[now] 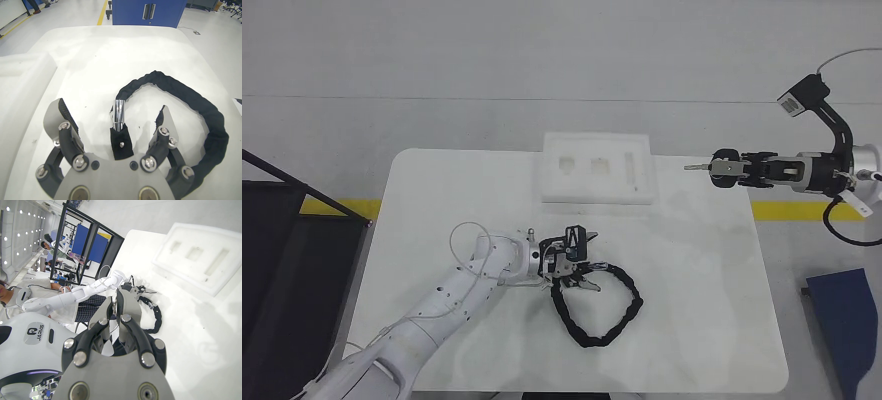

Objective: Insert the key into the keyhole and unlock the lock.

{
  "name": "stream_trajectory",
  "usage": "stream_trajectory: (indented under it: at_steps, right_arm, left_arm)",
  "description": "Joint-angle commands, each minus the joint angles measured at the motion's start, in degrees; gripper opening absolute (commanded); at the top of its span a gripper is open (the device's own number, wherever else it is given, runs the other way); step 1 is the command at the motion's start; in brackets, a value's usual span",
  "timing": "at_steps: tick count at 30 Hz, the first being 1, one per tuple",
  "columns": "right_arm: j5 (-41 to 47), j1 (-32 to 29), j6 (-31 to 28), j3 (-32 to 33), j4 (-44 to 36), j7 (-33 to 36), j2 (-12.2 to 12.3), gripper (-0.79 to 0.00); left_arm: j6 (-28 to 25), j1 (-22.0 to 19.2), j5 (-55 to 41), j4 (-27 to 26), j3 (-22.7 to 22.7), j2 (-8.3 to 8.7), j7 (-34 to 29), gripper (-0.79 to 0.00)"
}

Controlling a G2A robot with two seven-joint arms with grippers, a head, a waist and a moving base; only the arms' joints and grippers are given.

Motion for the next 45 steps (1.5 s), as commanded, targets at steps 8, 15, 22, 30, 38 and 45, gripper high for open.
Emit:
stream_trajectory:
  at_steps: [8, 15, 22, 30, 38, 45]
  right_arm:
    - [0.0, 0.0, 0.0, 0.0, 0.0, 0.0, 0.0, -0.785]
    - [0.0, 0.0, 0.0, 0.0, 0.0, 0.0, 0.0, -0.785]
    - [0.0, 0.0, 0.0, 0.0, 0.0, 0.0, 0.0, -0.785]
    - [0.0, 0.0, 0.0, 0.0, 0.0, 0.0, 0.0, -0.785]
    - [0.0, 0.0, 0.0, 0.0, 0.0, 0.0, 0.0, -0.785]
    - [0.0, 0.0, 0.0, 0.0, 0.0, 0.0, 0.0, -0.785]
  left_arm:
    - [-2.0, -0.3, 0.2, 0.0, 0.3, -0.19, -1.4, -0.188]
    - [-1.9, -0.2, 1.1, 0.1, 0.5, -0.18, -2.5, -0.289]
    - [-2.2, 0.5, 1.4, -0.6, 0.0, 0.12, -3.2, -0.366]
    - [-1.8, 0.7, 2.2, -0.8, -0.2, 0.21, -4.6, -0.416]
    - [-1.4, 0.7, 2.5, -0.8, 0.0, 0.07, -5.1, -0.474]
    - [-0.6, 0.2, 0.9, 0.3, 0.1, -0.49, -7.1, -0.785]
